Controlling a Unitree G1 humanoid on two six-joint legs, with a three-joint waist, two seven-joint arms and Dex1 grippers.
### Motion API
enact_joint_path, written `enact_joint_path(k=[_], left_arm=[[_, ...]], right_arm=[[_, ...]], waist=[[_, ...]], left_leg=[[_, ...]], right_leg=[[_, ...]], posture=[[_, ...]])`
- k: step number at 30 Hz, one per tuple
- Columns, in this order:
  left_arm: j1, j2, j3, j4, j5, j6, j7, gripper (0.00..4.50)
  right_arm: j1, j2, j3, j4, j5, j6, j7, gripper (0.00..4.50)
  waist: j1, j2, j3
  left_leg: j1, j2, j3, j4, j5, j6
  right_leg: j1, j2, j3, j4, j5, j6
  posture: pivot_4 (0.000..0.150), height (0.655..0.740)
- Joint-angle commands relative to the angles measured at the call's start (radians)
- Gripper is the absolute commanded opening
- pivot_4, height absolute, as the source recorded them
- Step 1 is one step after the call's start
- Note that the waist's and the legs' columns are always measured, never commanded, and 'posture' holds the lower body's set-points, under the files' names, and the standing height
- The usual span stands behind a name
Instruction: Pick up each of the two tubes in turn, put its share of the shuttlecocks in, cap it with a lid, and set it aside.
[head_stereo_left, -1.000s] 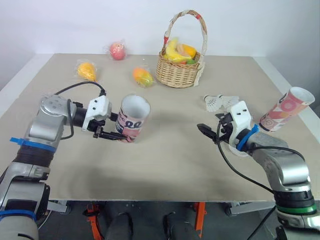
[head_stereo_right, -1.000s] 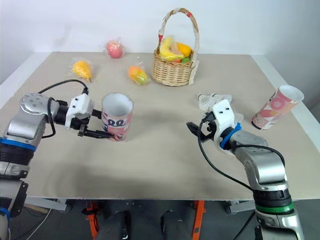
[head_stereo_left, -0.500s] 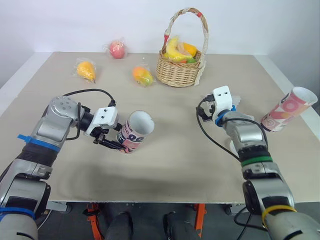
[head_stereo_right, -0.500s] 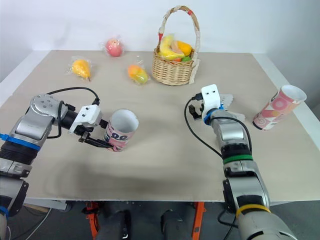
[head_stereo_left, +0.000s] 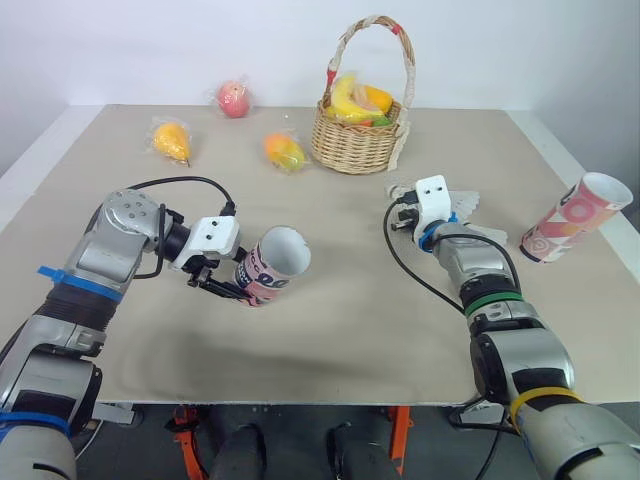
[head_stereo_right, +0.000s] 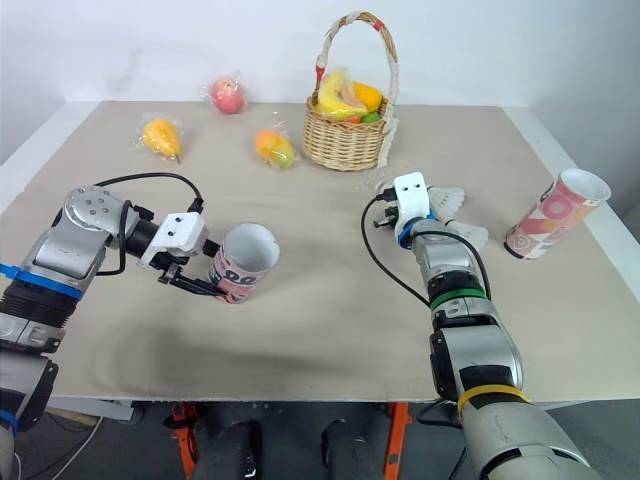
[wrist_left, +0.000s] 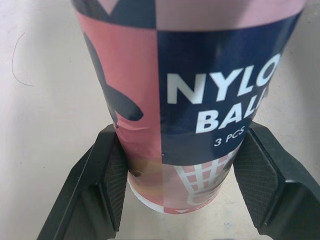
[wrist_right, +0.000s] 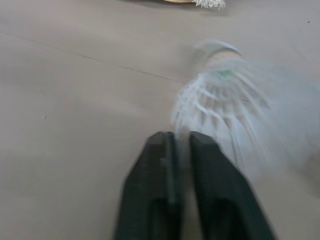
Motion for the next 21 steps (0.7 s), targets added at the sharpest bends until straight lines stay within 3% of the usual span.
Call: enact_joint_path(k=[1, 7, 12, 19, 21], left_arm=[[-0.005, 0.001, -0.014, -0.001, 0.008, -0.009, -0.011, 2.81], [-0.009, -0.010, -0.024, 0.023, 0.007, -0.019, -0.011, 2.81], [-0.012, -0.016, -0.027, 0.036, 0.002, -0.023, -0.011, 2.81], [-0.014, -0.023, -0.026, 0.044, 0.006, -0.027, -0.011, 2.81], [-0.015, -0.025, -0.021, 0.045, 0.006, -0.026, -0.011, 2.81]], right_arm=[[0.082, -0.021, 0.002, -0.311, 0.050, -0.003, 0.140, 0.51], [0.238, -0.111, 0.020, -0.800, 0.113, 0.084, 0.328, 0.51], [0.341, -0.273, -0.011, -1.157, 0.273, 0.151, 0.554, 0.51], [0.327, -0.264, 0.047, -1.127, 0.216, 0.240, 0.477, 0.51], [0.336, -0.228, 0.075, -1.090, 0.219, 0.295, 0.459, 0.90]], waist=[[0.002, 0.000, 0.000], [0.008, 0.001, 0.000], [0.007, 0.002, 0.000], [0.006, 0.002, 0.000], [0.006, 0.002, 0.000]], left_leg=[[0.000, 0.000, 0.000, 0.000, 0.000, 0.000], [0.000, 0.000, -0.001, 0.000, 0.000, 0.000], [0.000, 0.000, -0.001, 0.001, 0.000, 0.000], [0.004, 0.000, -0.001, 0.003, 0.001, 0.001], [0.004, 0.000, 0.000, 0.004, 0.001, 0.002]], right_leg=[[0.000, 0.000, 0.000, 0.000, 0.000, 0.000], [0.000, -0.001, -0.001, 0.000, 0.000, 0.000], [0.001, -0.001, -0.002, 0.000, -0.001, 0.001], [0.005, 0.000, -0.002, 0.000, -0.003, 0.007], [0.005, 0.000, -0.001, 0.000, -0.002, 0.007]], posture=[[0.150, 0.7393], [0.150, 0.7393], [0.150, 0.7393], [0.150, 0.7393], [0.150, 0.7393]])
